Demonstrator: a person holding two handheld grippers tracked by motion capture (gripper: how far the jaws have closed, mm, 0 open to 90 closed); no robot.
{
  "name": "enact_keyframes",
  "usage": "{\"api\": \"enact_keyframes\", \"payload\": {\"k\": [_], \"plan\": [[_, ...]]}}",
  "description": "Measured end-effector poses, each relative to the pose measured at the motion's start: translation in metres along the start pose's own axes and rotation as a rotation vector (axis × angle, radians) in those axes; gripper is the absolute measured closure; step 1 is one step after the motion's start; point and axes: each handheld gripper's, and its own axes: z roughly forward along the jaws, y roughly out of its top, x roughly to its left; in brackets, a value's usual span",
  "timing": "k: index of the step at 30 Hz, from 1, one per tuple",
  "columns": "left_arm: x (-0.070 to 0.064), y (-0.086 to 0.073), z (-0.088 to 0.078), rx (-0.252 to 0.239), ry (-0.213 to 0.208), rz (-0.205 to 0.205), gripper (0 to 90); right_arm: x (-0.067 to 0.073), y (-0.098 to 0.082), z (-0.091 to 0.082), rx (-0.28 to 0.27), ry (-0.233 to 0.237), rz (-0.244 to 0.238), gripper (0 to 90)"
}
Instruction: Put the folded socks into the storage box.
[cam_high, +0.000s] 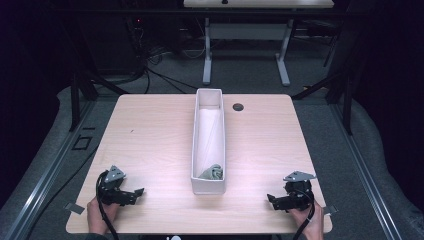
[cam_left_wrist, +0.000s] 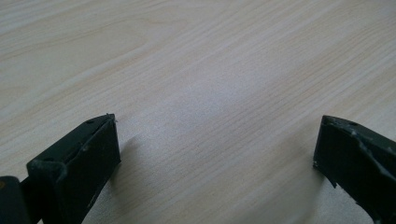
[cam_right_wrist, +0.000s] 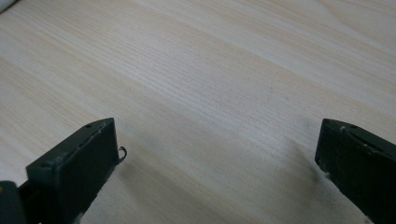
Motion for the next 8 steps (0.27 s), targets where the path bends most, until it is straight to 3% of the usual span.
{"api": "enact_keyframes", "payload": {"k": [3,8], "plan": [[0.0000,0.0000,0.0000,0.000,0.000,0.000,0.2,-0.0008,-0.0029,0.0029,0.004,-0.008,-0.002,0.0],[0.0000,0.0000,0.0000,0.001,0.000,0.000,0.1,-0.0032,-0.0051,0.0045,-0.033,-0.020,0.006,0.0]]}}
